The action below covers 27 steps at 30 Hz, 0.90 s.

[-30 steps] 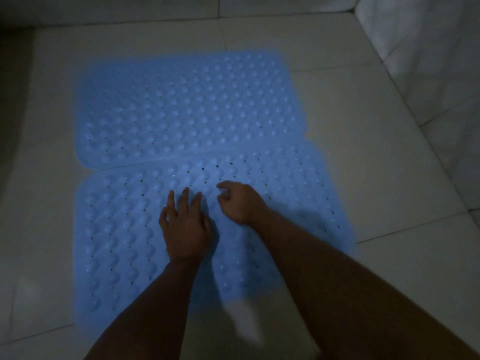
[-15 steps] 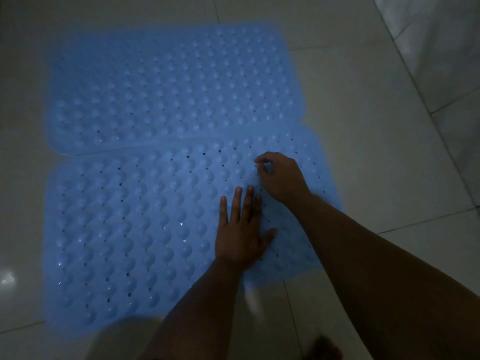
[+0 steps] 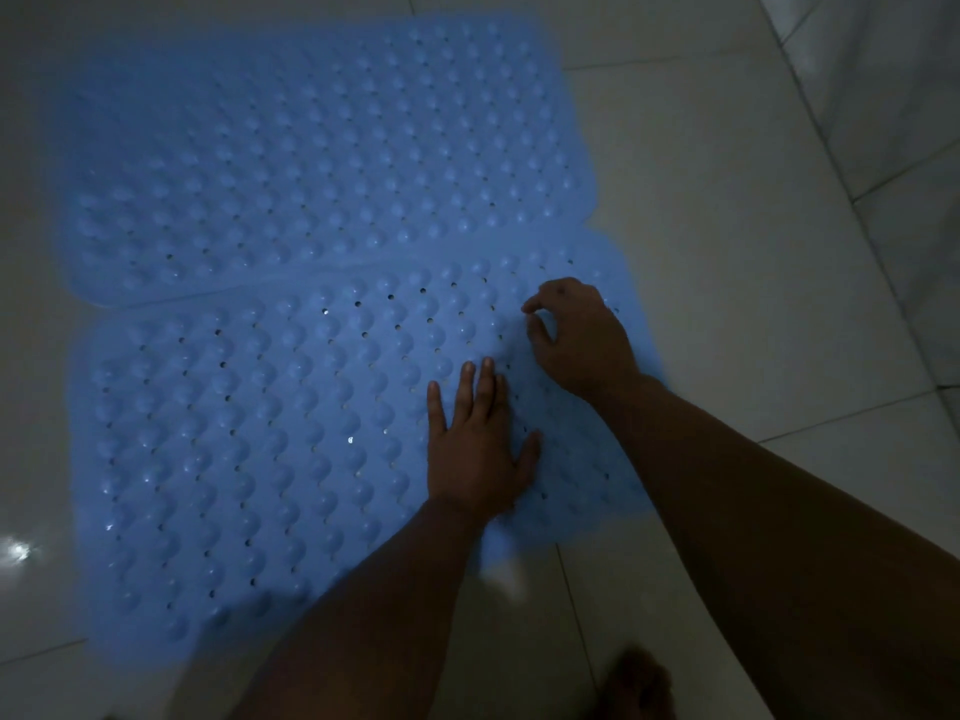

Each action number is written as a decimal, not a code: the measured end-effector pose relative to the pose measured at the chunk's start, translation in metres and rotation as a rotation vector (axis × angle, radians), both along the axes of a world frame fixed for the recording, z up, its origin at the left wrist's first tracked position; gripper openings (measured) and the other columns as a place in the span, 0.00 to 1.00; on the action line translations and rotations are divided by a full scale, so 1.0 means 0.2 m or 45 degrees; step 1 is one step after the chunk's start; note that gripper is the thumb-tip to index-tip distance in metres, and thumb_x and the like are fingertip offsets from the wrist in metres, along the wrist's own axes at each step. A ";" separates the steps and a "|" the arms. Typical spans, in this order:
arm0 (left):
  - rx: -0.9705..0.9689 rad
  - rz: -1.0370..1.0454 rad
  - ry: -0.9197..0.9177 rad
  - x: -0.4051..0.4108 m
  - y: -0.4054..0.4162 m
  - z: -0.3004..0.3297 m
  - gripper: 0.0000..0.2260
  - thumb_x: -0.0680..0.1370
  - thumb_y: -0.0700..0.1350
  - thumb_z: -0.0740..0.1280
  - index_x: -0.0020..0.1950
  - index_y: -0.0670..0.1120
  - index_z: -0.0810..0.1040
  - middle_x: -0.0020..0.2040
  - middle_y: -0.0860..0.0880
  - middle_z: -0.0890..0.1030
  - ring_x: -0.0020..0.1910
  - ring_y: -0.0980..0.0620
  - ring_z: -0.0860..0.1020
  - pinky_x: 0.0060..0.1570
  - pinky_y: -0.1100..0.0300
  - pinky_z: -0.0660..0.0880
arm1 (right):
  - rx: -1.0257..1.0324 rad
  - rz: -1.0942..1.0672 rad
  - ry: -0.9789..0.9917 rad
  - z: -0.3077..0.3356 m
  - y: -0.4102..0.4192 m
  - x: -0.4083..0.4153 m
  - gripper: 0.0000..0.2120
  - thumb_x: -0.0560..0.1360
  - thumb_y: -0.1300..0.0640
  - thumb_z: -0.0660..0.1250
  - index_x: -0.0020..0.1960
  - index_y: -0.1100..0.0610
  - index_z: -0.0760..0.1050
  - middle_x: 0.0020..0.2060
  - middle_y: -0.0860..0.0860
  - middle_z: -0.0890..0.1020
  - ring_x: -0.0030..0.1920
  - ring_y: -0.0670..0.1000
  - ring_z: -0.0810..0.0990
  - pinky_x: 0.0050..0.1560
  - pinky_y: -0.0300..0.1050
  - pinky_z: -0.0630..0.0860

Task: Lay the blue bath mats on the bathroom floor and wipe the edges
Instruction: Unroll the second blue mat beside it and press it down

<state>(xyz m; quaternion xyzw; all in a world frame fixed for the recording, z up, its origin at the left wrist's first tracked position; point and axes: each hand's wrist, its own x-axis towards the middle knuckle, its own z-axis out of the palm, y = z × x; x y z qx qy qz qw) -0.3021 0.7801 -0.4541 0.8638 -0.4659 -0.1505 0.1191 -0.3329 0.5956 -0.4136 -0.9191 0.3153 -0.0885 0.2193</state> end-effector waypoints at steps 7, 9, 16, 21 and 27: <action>-0.257 0.213 -0.108 0.20 -0.02 0.08 0.17 0.78 0.53 0.60 0.61 0.49 0.81 0.62 0.49 0.82 0.69 0.42 0.74 0.60 0.45 0.71 | -0.012 0.168 0.396 -0.09 0.27 -0.22 0.29 0.79 0.45 0.53 0.77 0.56 0.65 0.77 0.60 0.65 0.79 0.62 0.60 0.74 0.63 0.64; -0.264 0.201 -0.125 0.20 -0.01 0.05 0.18 0.78 0.52 0.61 0.64 0.48 0.80 0.67 0.47 0.79 0.73 0.41 0.70 0.65 0.43 0.69 | -0.008 0.172 0.496 -0.16 0.33 -0.26 0.33 0.80 0.42 0.50 0.81 0.55 0.55 0.81 0.59 0.53 0.81 0.61 0.49 0.78 0.64 0.53; -0.210 0.161 -0.153 0.19 0.00 0.02 0.20 0.80 0.51 0.63 0.71 0.49 0.75 0.76 0.46 0.71 0.79 0.40 0.61 0.72 0.39 0.64 | -0.169 0.123 0.440 -0.27 0.42 -0.31 0.37 0.81 0.36 0.43 0.82 0.58 0.52 0.82 0.59 0.49 0.82 0.58 0.45 0.79 0.65 0.47; -0.224 0.158 -0.137 0.22 0.01 0.02 0.20 0.81 0.52 0.61 0.72 0.48 0.75 0.78 0.45 0.69 0.81 0.39 0.58 0.74 0.36 0.60 | -0.220 0.090 0.325 -0.29 0.42 -0.31 0.36 0.81 0.36 0.50 0.82 0.57 0.54 0.82 0.58 0.51 0.82 0.57 0.47 0.78 0.65 0.50; -0.219 0.173 -0.147 0.22 0.03 0.01 0.20 0.81 0.51 0.63 0.72 0.49 0.76 0.78 0.45 0.68 0.81 0.39 0.57 0.76 0.36 0.58 | -0.224 0.099 0.384 -0.30 0.42 -0.31 0.39 0.81 0.34 0.50 0.82 0.57 0.50 0.82 0.57 0.47 0.82 0.57 0.45 0.79 0.65 0.47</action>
